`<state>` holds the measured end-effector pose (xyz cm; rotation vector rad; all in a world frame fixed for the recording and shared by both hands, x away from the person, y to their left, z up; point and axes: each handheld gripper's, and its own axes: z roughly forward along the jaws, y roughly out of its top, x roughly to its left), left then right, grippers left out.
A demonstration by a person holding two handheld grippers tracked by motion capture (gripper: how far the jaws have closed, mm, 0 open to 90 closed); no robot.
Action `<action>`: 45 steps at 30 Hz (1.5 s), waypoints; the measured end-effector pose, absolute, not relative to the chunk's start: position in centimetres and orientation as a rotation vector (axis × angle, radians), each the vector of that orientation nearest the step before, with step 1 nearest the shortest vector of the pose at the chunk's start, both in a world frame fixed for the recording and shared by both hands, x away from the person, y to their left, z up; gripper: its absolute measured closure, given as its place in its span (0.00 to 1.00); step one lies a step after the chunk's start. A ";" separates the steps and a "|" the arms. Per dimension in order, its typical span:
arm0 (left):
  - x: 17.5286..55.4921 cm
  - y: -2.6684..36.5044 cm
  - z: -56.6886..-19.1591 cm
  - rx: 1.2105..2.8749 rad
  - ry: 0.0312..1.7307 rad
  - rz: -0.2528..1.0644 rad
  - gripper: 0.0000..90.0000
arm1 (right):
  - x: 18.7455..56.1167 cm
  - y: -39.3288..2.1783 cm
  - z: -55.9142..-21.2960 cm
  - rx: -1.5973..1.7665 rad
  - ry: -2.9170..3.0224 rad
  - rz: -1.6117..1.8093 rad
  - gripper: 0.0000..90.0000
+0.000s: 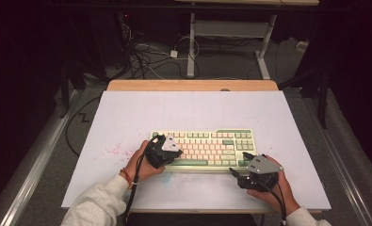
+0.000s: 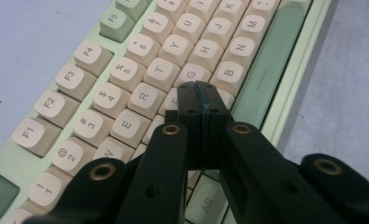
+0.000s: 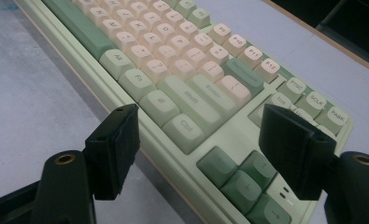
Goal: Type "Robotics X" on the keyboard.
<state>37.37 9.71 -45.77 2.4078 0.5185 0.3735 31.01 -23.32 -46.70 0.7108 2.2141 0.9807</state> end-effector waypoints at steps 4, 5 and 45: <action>37.2 9.6 -46.0 2.422 0.503 0.397 0.98 | 31.1 -23.3 -46.7 0.708 2.220 0.975 0.32; 37.2 9.5 -45.9 2.423 0.502 0.399 0.98 | 31.1 -23.3 -46.7 0.708 2.220 0.977 0.32; 34.2 14.5 -45.9 2.262 0.550 0.654 0.25 | 31.0 -23.5 -46.5 0.716 2.206 0.991 0.32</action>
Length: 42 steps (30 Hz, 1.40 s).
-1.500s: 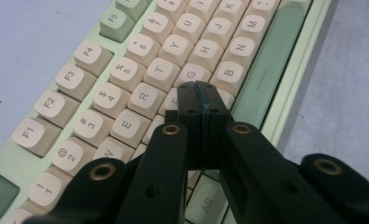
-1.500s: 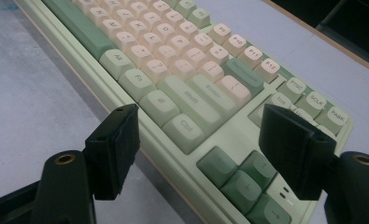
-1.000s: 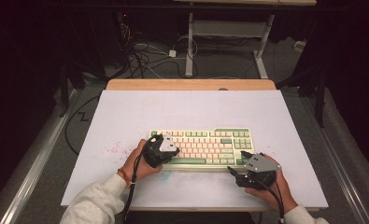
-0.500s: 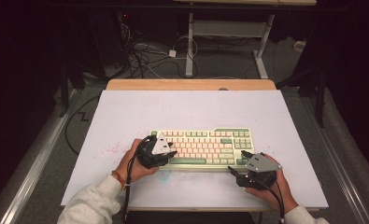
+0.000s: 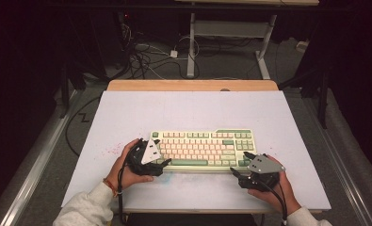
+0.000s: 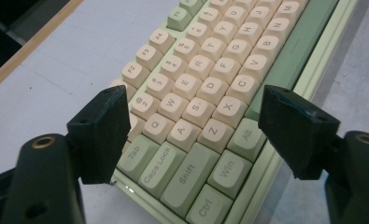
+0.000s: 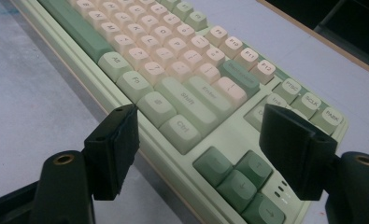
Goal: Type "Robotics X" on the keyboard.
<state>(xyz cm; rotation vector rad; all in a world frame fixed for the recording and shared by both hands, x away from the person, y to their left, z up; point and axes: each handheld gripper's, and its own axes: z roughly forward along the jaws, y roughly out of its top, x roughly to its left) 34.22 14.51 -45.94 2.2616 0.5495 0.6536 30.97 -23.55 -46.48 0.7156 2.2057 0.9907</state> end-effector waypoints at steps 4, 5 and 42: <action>34.0 15.2 -46.2 2.264 0.564 0.657 0.24 | 31.0 -23.6 -46.4 0.716 2.205 0.996 0.32; 33.9 15.4 -46.3 2.260 0.568 0.656 0.24 | 31.0 -23.6 -46.5 0.716 2.205 0.997 0.32; 35.9 15.8 -45.3 2.280 0.632 0.443 0.97 | 31.1 -23.1 -46.7 0.701 2.228 0.990 0.32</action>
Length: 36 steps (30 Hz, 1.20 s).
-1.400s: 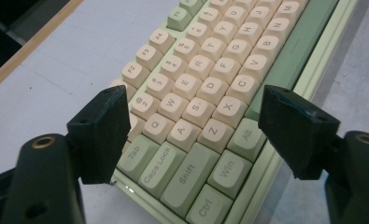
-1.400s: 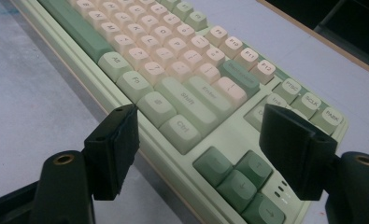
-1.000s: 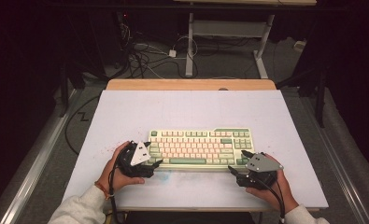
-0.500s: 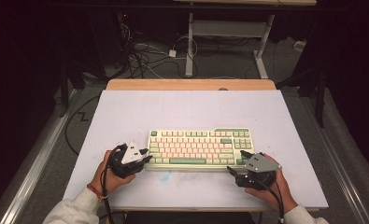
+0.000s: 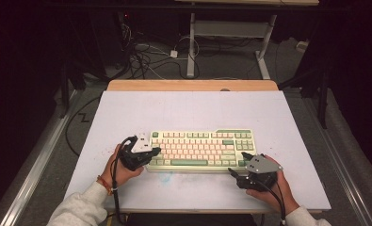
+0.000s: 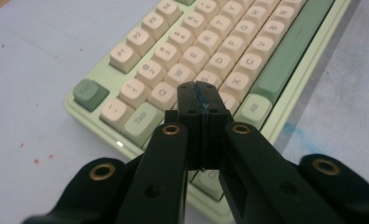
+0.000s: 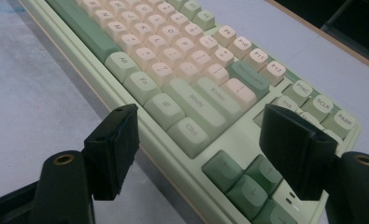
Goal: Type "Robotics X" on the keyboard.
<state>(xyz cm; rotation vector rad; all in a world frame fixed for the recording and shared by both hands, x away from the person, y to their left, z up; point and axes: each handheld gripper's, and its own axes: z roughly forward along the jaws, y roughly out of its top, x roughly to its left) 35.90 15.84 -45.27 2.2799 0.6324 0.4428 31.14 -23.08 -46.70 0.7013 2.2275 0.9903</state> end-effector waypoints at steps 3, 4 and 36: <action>36.3 15.0 -45.3 2.284 0.617 0.430 0.97 | 31.1 -23.0 -46.7 0.705 2.232 0.987 0.32; 36.5 14.7 -45.3 2.287 0.611 0.427 0.97 | 31.2 -23.0 -46.8 0.705 2.234 0.988 0.32; 38.3 12.3 -46.1 2.388 0.580 0.403 0.97 | 31.2 -23.0 -46.9 0.704 2.251 0.975 0.32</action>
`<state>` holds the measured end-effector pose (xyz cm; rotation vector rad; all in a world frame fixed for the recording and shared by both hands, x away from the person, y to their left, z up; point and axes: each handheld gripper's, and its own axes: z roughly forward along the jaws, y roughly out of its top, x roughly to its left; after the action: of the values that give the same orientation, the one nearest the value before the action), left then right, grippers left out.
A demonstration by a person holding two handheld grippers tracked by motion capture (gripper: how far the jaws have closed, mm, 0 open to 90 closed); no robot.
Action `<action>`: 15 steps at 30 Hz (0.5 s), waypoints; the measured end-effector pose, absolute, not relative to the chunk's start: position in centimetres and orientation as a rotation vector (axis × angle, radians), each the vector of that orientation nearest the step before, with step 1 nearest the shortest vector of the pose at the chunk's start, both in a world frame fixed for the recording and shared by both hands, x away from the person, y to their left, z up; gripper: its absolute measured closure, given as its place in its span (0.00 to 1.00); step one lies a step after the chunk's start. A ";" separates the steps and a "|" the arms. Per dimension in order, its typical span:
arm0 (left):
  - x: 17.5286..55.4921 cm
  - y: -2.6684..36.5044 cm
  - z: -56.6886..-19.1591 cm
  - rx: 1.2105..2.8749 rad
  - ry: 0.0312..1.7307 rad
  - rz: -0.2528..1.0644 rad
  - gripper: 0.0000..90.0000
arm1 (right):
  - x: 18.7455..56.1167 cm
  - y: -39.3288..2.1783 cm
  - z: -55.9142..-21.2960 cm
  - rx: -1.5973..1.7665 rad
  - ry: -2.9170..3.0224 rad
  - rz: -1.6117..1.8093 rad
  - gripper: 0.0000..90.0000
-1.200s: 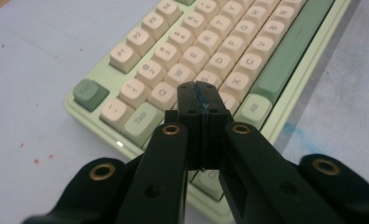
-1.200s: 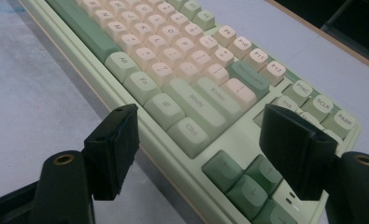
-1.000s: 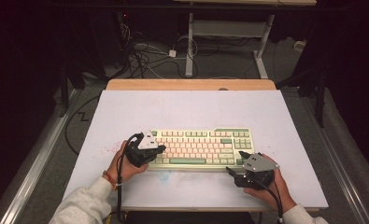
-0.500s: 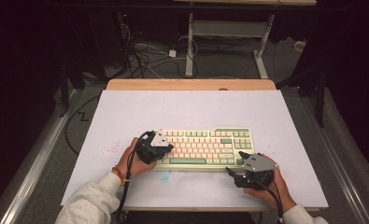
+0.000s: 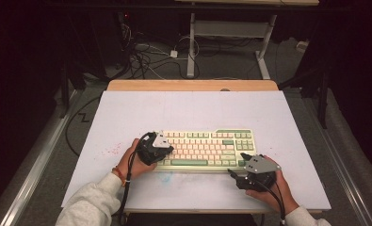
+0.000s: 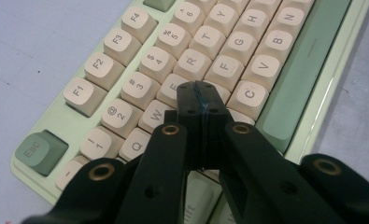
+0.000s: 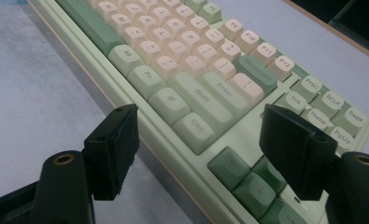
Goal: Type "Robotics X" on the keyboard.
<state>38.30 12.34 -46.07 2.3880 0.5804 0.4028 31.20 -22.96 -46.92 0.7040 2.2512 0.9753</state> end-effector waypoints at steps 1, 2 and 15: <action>38.3 12.4 -46.0 2.386 0.580 0.403 0.97 | 31.2 -23.0 -46.9 0.703 2.252 0.976 0.32; 38.3 12.4 -46.0 2.383 0.579 0.410 0.97 | 31.2 -23.0 -46.9 0.702 2.251 0.977 0.32; 37.2 12.0 -44.8 2.345 0.525 0.415 0.97 | 31.2 -23.1 -46.8 0.704 2.248 0.976 0.32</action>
<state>37.24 12.04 -44.78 2.3454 0.5248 0.4149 31.21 -23.07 -46.84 0.7037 2.2476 0.9764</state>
